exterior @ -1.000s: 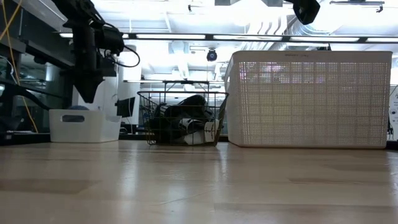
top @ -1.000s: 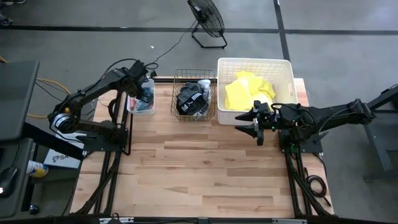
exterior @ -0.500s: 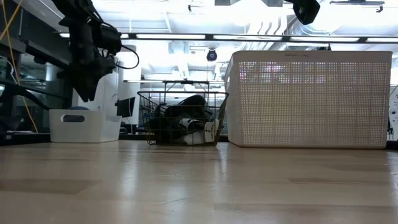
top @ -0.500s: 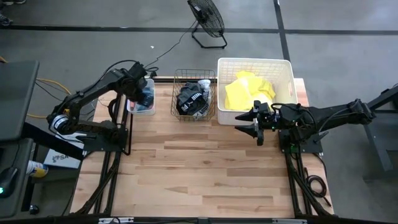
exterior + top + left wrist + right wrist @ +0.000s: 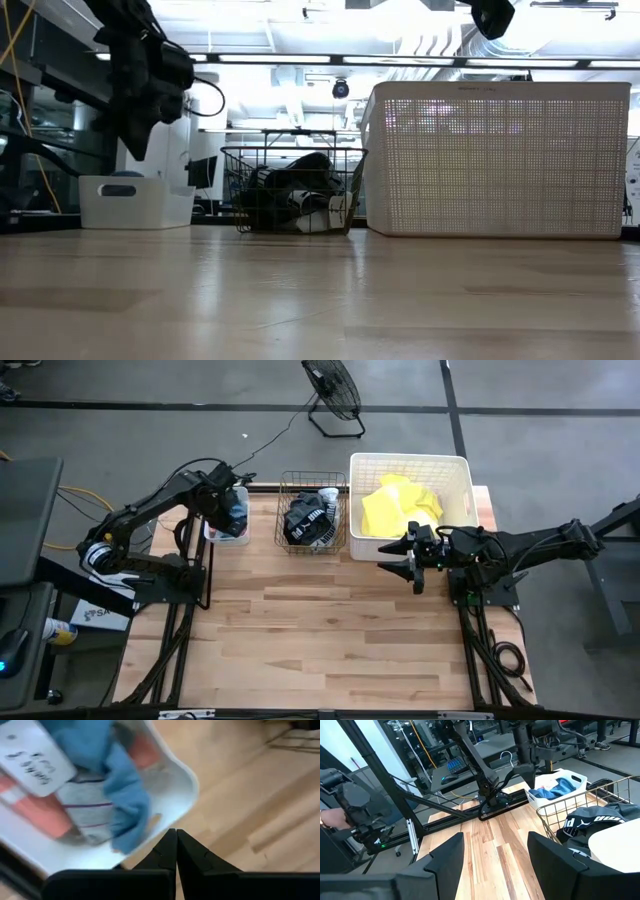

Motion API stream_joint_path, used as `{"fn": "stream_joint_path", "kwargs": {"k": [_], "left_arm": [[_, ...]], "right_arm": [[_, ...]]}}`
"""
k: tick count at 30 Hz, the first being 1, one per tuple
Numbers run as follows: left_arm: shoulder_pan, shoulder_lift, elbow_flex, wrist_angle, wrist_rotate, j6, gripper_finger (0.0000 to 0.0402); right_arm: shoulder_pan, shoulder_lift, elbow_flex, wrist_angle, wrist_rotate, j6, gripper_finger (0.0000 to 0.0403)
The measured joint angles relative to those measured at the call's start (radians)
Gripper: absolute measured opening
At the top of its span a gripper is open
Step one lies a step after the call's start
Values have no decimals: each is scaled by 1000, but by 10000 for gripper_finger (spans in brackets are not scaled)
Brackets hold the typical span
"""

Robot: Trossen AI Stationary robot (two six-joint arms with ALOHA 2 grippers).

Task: Pick & Place Cloths
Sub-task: Return to Home Position

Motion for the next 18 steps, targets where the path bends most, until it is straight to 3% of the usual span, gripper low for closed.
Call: {"fn": "stream_joint_path", "kwargs": {"k": [7, 18], "left_arm": [[0, 22, -1, 45, -137, -16, 0], [0, 57, -1, 33, -41, 8, 0]], "right_arm": [[0, 0, 0, 0, 0, -2, 210], [0, 0, 0, -8, 0, 1, 210]]}}
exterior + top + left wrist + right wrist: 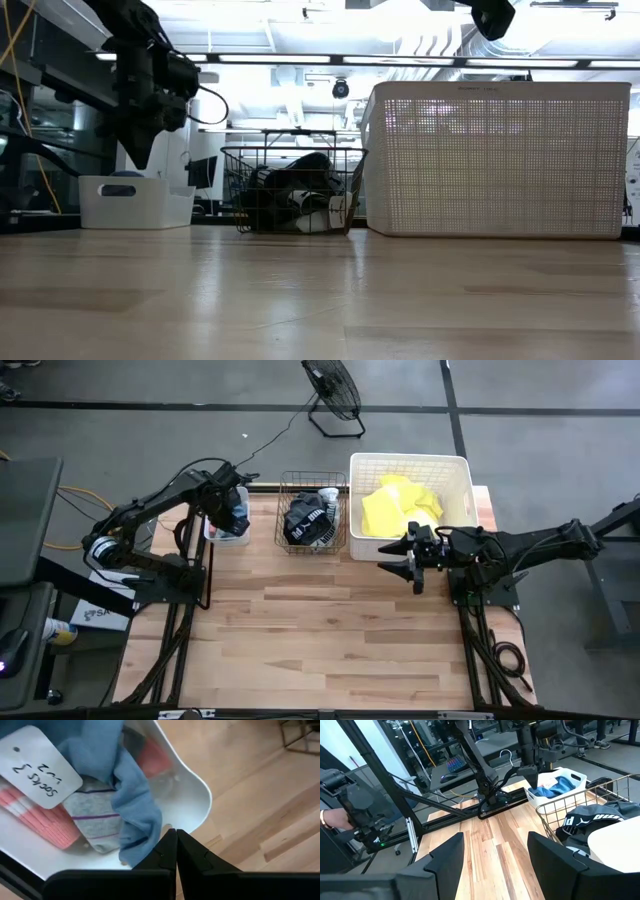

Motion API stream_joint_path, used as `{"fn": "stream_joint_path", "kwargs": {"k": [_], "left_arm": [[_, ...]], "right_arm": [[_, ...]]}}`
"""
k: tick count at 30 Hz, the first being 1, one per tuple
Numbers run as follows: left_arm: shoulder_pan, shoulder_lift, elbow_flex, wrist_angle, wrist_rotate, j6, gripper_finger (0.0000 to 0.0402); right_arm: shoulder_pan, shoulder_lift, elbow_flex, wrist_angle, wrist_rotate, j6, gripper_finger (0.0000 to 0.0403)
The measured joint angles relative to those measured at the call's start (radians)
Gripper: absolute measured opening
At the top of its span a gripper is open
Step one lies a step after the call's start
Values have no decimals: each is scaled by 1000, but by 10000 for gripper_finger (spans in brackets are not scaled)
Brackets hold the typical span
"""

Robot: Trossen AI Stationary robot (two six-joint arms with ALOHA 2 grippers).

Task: Pick & Place Cloths
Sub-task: Return to Home Position

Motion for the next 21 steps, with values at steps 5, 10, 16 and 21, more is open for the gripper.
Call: {"fn": "stream_joint_path", "kwargs": {"k": [5, 10, 16, 21], "left_arm": [[0, 40, 0, 0, -38, 11, 0], [0, 49, 0, 10, -175, 2, 0], [0, 54, 0, 40, -222, 0, 0], [0, 96, 0, 57, -292, -16, 0]], "right_arm": [[0, 0, 0, -1, 0, 2, 210], [0, 0, 0, -1, 0, 3, 210], [0, 0, 0, -1, 0, 3, 210], [0, 0, 0, -14, 0, 3, 210]]}}
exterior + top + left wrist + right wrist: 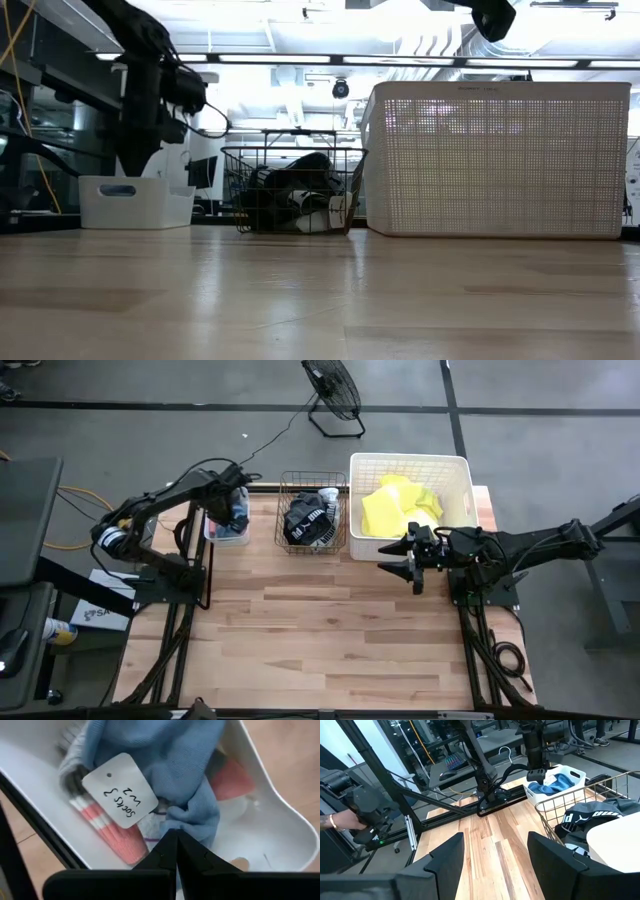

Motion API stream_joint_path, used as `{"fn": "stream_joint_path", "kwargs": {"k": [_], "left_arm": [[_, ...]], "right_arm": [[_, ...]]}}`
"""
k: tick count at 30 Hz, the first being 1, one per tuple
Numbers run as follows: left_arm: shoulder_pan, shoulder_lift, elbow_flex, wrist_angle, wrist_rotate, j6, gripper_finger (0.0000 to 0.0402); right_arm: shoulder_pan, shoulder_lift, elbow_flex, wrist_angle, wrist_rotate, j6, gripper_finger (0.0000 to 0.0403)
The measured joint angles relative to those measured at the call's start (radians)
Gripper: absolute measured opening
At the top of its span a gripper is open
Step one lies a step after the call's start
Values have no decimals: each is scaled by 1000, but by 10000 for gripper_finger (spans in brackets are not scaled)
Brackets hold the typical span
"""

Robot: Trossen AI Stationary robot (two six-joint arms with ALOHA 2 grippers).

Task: Pick & Place Cloths
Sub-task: Return to Home Position

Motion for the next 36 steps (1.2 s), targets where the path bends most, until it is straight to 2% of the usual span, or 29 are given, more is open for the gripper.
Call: {"fn": "stream_joint_path", "kwargs": {"k": [7, 15, 21, 26, 30, 34, 36], "left_arm": [[0, -8, -1, 31, 41, -5, 0], [0, -157, -1, 33, 50, -1, 0], [-1, -318, -1, 107, 265, 39, 2], [-15, -412, -1, 175, 367, -65, 9], [-95, -442, -1, 198, 346, -78, 10], [-218, -444, -1, 234, 280, -104, 10], [-290, -444, -1, 263, 225, -119, 10]], "right_arm": [[0, -1, 0, -1, -9, 0, 210], [0, -20, 0, -8, -115, -8, 210], [0, -80, 0, -78, -128, 5, 210], [0, -164, 0, -245, -131, 42, 210], [0, -198, 0, -344, -63, 45, 210], [0, -208, -15, -319, -36, 16, 210], [0, -224, -69, -258, -35, 13, 210]]}}
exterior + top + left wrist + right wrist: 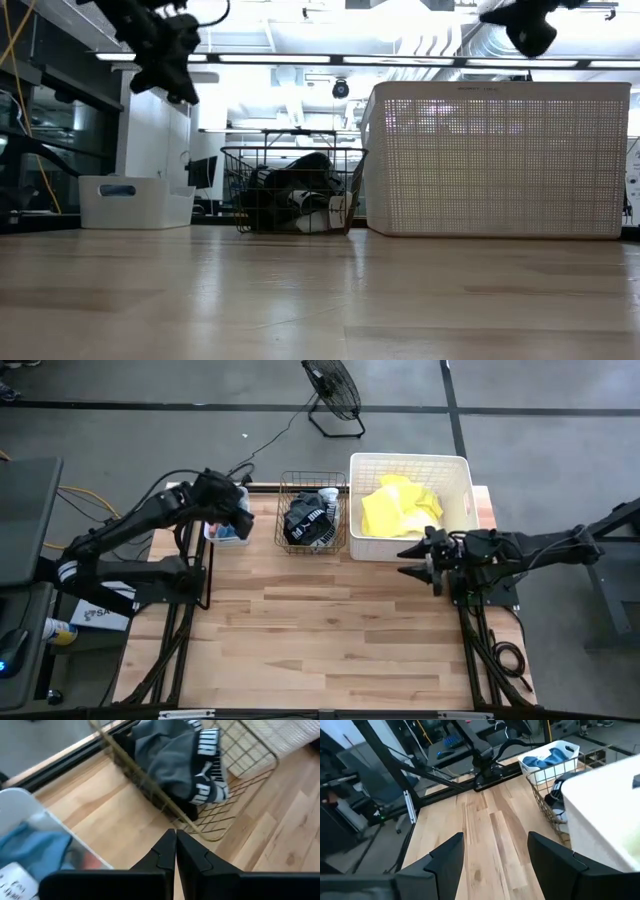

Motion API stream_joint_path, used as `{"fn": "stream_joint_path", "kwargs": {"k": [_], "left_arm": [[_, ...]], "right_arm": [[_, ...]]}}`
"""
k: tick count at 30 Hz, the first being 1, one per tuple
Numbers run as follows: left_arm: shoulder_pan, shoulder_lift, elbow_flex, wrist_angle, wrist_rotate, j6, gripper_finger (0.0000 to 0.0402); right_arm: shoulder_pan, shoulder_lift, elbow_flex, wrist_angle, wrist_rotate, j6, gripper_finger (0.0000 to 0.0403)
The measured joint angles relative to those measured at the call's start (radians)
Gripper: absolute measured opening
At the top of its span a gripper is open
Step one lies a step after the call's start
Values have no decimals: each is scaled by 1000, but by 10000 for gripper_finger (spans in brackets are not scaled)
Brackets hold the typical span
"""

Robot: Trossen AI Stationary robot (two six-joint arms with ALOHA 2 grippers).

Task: Pick & Place Cloths
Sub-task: Return to Home Position

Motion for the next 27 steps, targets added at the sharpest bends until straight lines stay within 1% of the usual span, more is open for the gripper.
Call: {"fn": "stream_joint_path", "kwargs": {"k": [6, 10, 13, 17, 21, 23, 27], "left_arm": [[-191, 2, 0, 71, -167, -65, 10], [-275, 2, -9, 129, -201, -39, 10], [-321, -1, -60, 218, -201, -49, 10], [-353, -5, -129, 325, -180, -147, 10], [-401, -4, -181, 407, -155, -187, 10], [-427, -6, -201, 467, -174, -188, 10], [-485, -6, -230, 573, -249, -171, 10]], "right_arm": [[0, -105, -249, 273, -21, 83, 210], [0, -179, -367, 391, -27, 99, 210], [0, -241, -418, 404, -31, 99, 210], [0, -323, -465, 387, -34, 103, 210], [0, -389, -497, 388, -26, 85, 210], [0, -415, -519, 393, -22, 73, 210], [0, -452, -566, 426, 3, 62, 210]]}}
